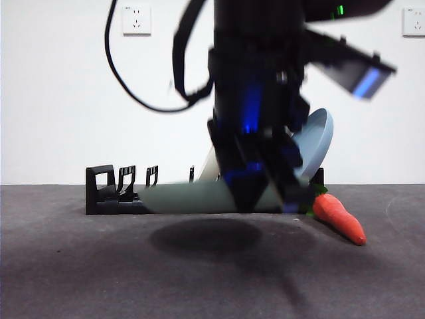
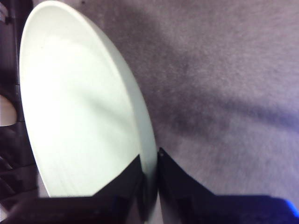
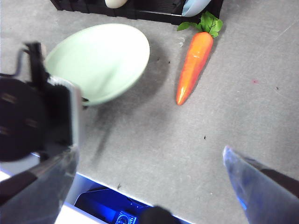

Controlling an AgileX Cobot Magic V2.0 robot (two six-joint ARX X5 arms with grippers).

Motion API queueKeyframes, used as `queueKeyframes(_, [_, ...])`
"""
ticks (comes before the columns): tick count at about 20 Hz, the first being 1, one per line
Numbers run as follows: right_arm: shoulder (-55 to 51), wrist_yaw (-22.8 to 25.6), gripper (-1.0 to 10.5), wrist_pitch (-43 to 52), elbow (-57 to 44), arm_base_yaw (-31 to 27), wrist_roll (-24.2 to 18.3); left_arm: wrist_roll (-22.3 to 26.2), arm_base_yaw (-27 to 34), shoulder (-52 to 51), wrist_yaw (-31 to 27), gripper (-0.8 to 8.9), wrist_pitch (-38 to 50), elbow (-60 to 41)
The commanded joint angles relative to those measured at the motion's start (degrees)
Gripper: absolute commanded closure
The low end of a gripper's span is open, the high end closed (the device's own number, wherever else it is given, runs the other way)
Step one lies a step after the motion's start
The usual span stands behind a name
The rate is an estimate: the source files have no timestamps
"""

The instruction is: Take the green plate from the plate rack,put the plate on the table,take the carrot from the table,put the carrot in the plate

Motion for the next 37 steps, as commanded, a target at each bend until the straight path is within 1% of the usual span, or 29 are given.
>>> queueKeyframes(1, [-0.09,-0.09,3.5,0.15,0.07,0.13,-0.09,-1.92,-0.04,2.4,-0.66,8.19,2.38,-3.19])
queueKeyframes(4, [-0.09,-0.07,3.5,0.2,0.07,0.13,-0.11,-5.77,-0.09,2.51,0.48,8.21,5.77,-6.73])
queueKeyframes(6, [-0.09,-0.07,3.5,0.26,0.07,0.13,-0.11,-9.09,0.07,2.51,4.85,8.05,5.6,-7.08])
queueKeyframes(7, [-0.09,-0.07,3.5,0.26,0.07,0.13,-0.11,-10.95,0.07,2.51,7.63,7.45,5.7,-7.06])
queueKeyframes(8, [-0.09,-0.07,3.5,0.24,0.07,0.13,-0.09,-12.37,0.07,2.51,9.64,6.42,5.77,-7.06])
queueKeyframes(9, [-0.09,-0.07,3.5,0.24,0.07,0.13,-0.09,-13.62,0.07,2.51,11.32,5.16,5.75,-7.06])
queueKeyframes(10, [-0.09,-0.07,3.5,0.24,0.07,0.13,-0.09,-14.01,0.04,2.51,12.44,4.48,5.75,-7.06])
queueKeyframes(14, [-0.09,-0.04,3.5,0.2,0.07,0.13,-0.07,-14.4,-0.04,1.51,13.62,4.38,4.92,-6.88])
queueKeyframes(16, [-0.07,-0.04,3.5,0.22,0.07,0.13,-0.07,-15.15,-0.07,-0.85,13.7,4.36,3.93,-6.88])
queueKeyframes(18, [0.37,-0.04,3.5,0.55,0.07,0.13,-0.07,-16.17,-0.13,-4.68,13.75,4.36,2.82,-6.86])
queueKeyframes(21, [2.12,-0.04,3.5,2.16,0.07,0.13,-0.04,-18.4,-0.48,-13.18,13.99,4.36,0.83,-6.47])
queueKeyframes(23, [4.59,-0.07,3.5,4.68,0.07,0.13,-0.04,-20.33,-0.76,-20.94,15.87,4.36,0.83,-6.16])
queueKeyframes(26, [10.78,-0.09,3.5,10.16,0.07,0.13,0.15,-24.0,-0.85,-32.48,19.39,4.36,1.62,-5.75])
queueKeyframes(30, [22.1,-0.07,3.5,19.1,0.07,0.15,0.98,-25.42,-0.85,-45.59,19.65,4.36,1.68,-5.38])
queueKeyframes(34, [33.94,-0.02,3.5,28.96,0.07,0.15,2.25,-25.62,-0.85,-54.31,19.67,4.36,1.62,-5.38])
queueKeyframes(37, [41.38,0.17,3.5,33.79,0.07,0.76,2.27,-26.01,-0.85,-57.61,19.8,4.36,1.57,-5.38])
